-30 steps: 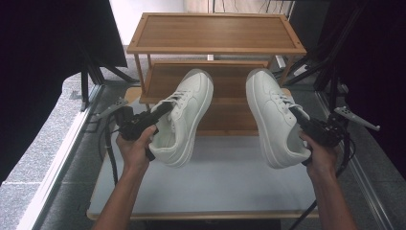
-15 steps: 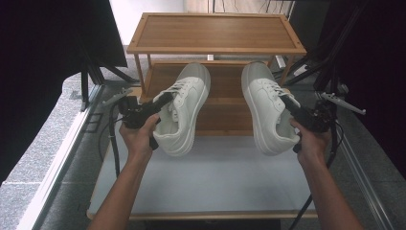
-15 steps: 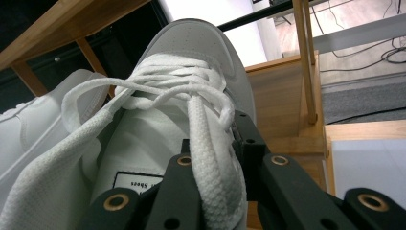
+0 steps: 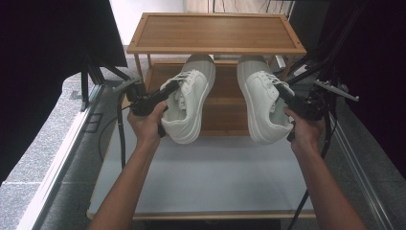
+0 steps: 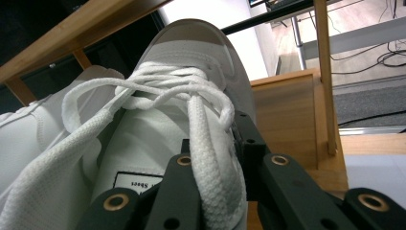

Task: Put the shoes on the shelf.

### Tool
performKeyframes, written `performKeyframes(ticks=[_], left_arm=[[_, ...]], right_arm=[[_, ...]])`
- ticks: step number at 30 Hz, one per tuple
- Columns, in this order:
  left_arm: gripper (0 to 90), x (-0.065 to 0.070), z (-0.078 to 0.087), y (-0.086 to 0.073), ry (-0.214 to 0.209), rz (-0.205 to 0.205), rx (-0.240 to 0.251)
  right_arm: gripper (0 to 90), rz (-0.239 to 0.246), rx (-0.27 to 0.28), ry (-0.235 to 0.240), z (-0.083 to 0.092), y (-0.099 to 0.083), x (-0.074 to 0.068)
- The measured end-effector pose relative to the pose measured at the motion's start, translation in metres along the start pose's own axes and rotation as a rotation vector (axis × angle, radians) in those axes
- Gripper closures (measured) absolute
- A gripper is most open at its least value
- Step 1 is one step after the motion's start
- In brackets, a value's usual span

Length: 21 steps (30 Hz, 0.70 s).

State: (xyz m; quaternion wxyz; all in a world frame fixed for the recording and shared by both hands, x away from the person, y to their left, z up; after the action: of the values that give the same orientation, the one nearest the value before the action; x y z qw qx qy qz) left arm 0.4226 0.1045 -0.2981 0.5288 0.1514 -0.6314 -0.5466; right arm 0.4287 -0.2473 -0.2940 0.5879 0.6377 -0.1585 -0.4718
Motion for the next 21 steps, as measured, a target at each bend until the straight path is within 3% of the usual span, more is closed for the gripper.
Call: performKeyframes(ticks=[12, 15, 21], left_arm=[[81.3, 0.004, -0.028, 0.009, 0.029, 0.026, 0.004], [81.2, 0.004, -0.039, 0.011, 0.071, 0.026, 0.015], [81.2, 0.007, -0.059, 0.011, 0.093, 0.045, 0.012]], right_arm=[[82.2, -0.04, -0.009, -0.046, -0.035, 0.01, -0.004], [81.9, -0.049, -0.002, -0.054, -0.045, 0.013, -0.005], [81.6, -0.075, 0.002, -0.071, -0.065, 0.016, -0.005]])
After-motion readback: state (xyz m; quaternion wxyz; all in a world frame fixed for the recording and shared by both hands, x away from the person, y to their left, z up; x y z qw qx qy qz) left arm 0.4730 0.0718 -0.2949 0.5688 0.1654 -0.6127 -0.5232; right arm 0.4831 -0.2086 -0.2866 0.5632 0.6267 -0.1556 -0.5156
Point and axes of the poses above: each handheld gripper's, and its own axes: z roughly backward along the jaws, y roughly out of its top, x roughly to its right, the point moved 7 cm from there along -z, roughly forward along the jaws, and after that the axes turned 8 degrees about y, right-handed, at the moved point
